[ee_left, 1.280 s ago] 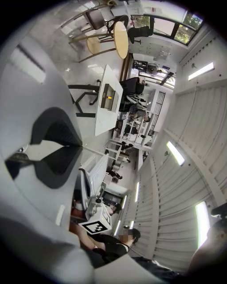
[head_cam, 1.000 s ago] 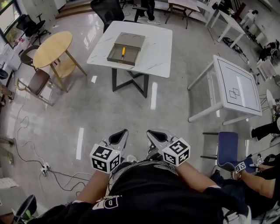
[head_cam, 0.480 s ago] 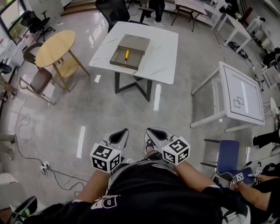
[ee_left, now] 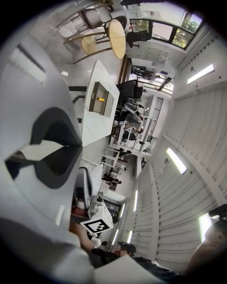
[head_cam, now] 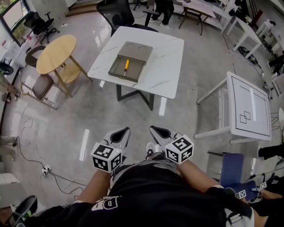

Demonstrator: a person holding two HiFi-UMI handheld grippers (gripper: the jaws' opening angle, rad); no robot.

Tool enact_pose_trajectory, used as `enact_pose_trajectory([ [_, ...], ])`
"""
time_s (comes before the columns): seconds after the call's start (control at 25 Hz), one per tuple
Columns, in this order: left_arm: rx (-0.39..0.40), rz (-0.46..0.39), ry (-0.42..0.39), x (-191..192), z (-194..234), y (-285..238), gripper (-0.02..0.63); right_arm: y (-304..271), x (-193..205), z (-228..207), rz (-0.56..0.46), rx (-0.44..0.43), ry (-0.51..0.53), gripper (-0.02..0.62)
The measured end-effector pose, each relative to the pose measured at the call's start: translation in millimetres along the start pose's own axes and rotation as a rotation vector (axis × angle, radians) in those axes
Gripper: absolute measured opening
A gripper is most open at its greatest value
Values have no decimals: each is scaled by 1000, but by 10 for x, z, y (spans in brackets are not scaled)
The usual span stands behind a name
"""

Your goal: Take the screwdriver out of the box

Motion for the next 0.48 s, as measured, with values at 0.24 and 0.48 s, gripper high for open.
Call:
enact_pose_trajectory([
  [0.24, -43, 9, 16, -183, 58, -387, 58, -122, -167, -391, 15, -55, -7, -5],
  [0.48, -64, 22, 3, -356, 55, -825, 58, -194, -282, -802, 32, -89, -10, -5],
])
Point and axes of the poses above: the fingertips, and each gripper's own axes: y backward along the fingers, z to its left, x out of its underside, the point moved 3 cm from there along y, backward along the fingers, and after that the axes turned 3 degrees about -y, right-handed, at the moved point
